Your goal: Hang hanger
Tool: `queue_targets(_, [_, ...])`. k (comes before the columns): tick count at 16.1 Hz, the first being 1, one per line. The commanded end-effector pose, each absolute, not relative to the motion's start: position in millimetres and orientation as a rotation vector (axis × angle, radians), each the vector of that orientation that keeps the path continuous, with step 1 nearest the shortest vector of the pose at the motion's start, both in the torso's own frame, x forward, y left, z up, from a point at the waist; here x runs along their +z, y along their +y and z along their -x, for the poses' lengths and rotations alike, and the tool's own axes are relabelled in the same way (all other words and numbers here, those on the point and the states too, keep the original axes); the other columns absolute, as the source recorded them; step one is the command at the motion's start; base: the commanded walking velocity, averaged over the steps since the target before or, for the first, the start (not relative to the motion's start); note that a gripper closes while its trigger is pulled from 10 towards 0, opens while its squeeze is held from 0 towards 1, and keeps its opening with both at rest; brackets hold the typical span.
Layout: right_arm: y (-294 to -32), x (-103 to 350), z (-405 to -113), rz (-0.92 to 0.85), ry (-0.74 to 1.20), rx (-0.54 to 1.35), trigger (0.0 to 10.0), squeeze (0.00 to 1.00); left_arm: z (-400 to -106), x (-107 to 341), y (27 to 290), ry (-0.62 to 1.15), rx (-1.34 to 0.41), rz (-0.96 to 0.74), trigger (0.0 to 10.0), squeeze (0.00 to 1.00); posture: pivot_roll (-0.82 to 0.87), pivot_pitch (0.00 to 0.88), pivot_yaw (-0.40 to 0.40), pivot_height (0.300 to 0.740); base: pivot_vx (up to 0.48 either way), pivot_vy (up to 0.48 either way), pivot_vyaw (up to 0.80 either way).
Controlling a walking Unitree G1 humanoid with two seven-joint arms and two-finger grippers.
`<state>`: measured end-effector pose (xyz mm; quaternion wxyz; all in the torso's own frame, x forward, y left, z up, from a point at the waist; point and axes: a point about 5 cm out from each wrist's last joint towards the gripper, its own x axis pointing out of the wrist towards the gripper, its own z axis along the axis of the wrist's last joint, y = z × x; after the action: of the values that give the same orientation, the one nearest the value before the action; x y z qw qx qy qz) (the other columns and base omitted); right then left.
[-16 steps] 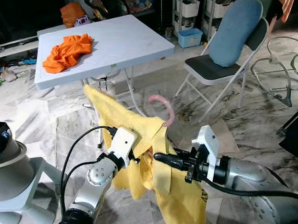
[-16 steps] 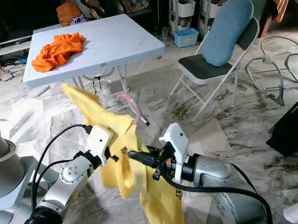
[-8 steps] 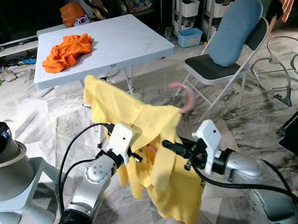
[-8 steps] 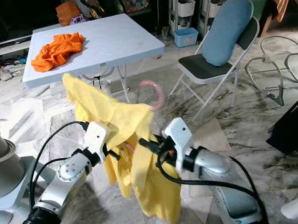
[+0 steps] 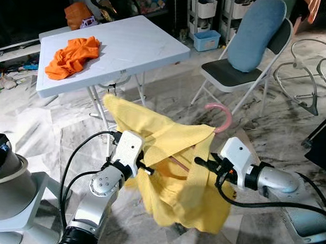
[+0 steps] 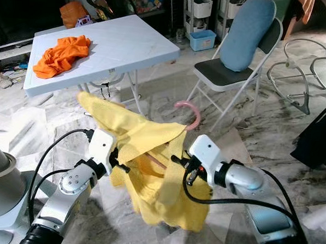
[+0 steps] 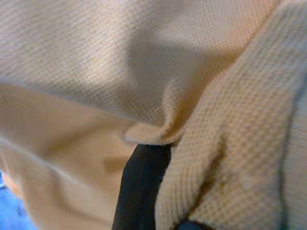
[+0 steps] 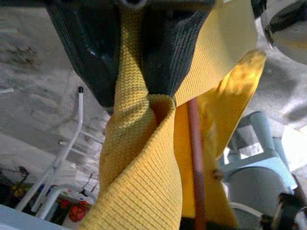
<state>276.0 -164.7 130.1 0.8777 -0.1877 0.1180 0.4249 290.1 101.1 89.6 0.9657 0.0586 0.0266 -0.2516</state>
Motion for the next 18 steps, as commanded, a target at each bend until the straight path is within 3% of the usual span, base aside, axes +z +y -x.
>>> queue_targets(1, [-159,144,-284,0.37,0.158,0.852,10.0,0.0,-285,79,100,0.113,-0.549,-0.157,0.0,0.0,-0.16,0.0,0.138,0.74,0.0,0.0,0.0])
queue_targets(5, [-154,172,-305,0.301,-0.008,0.678,10.0,0.0,-273,65,84,0.213,-0.684,-0.17,0.0,0.0,-0.17,0.0,0.138,0.74,0.0,0.0,0.0])
queue_targets(7, [-153,175,-305,0.368,-0.017,0.693,10.0,0.0,-271,71,78,0.204,-0.723,-0.148,0.0,0.0,-0.17,0.0,0.139,0.74,0.0,0.0,0.0])
queue_targets(15, [-197,155,-286,0.6,0.115,0.824,10.0,0.0,-304,125,119,0.009,-0.441,-0.113,0.0,0.0,-0.17,0.0,0.14,0.74,0.0,0.0,0.0])
queue_targets(18, [-224,148,-270,0.683,0.216,0.907,10.0,0.0,-313,132,137,0.0,-0.367,-0.14,0.0,0.0,-0.17,0.0,0.14,0.74,0.0,0.0,0.0])
